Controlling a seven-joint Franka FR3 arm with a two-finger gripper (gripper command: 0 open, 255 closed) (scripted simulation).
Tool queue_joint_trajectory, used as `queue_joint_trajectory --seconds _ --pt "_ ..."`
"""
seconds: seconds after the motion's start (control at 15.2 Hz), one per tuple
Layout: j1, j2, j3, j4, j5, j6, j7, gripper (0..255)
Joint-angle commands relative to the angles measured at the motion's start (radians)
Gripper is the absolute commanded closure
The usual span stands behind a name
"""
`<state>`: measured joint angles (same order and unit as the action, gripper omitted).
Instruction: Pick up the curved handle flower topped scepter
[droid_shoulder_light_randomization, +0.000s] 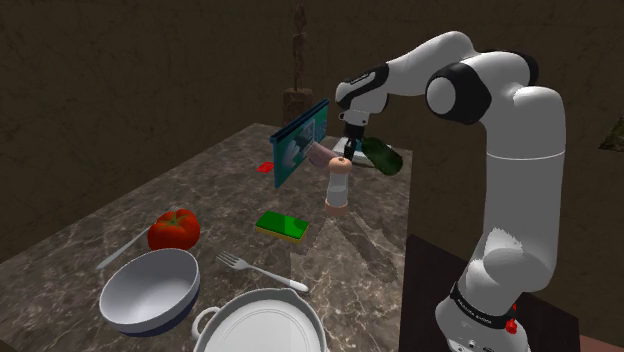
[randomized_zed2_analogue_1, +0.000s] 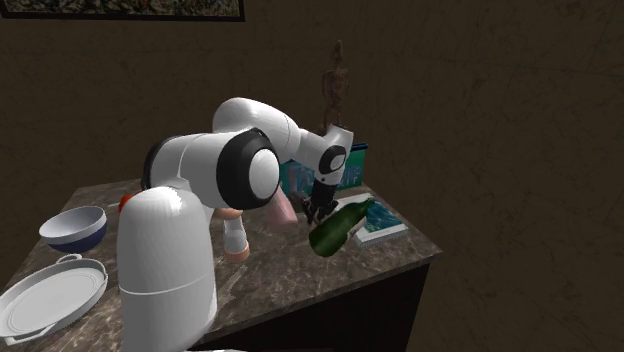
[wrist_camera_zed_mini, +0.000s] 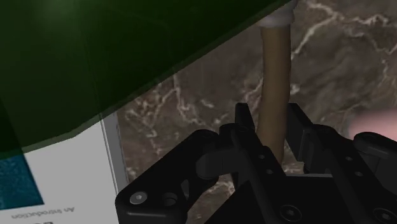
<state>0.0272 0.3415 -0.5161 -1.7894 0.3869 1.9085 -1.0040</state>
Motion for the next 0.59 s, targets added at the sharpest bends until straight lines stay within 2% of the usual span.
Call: queue_joint_trajectory --seconds 0.0,0.53 --pt "0.001 -0.011 -0.003 0.014 -0.008 -0.022 0.008 255" --pt "0.003 -0.047 -0.012 0.075 -0.035 -0.110 0.039 255"
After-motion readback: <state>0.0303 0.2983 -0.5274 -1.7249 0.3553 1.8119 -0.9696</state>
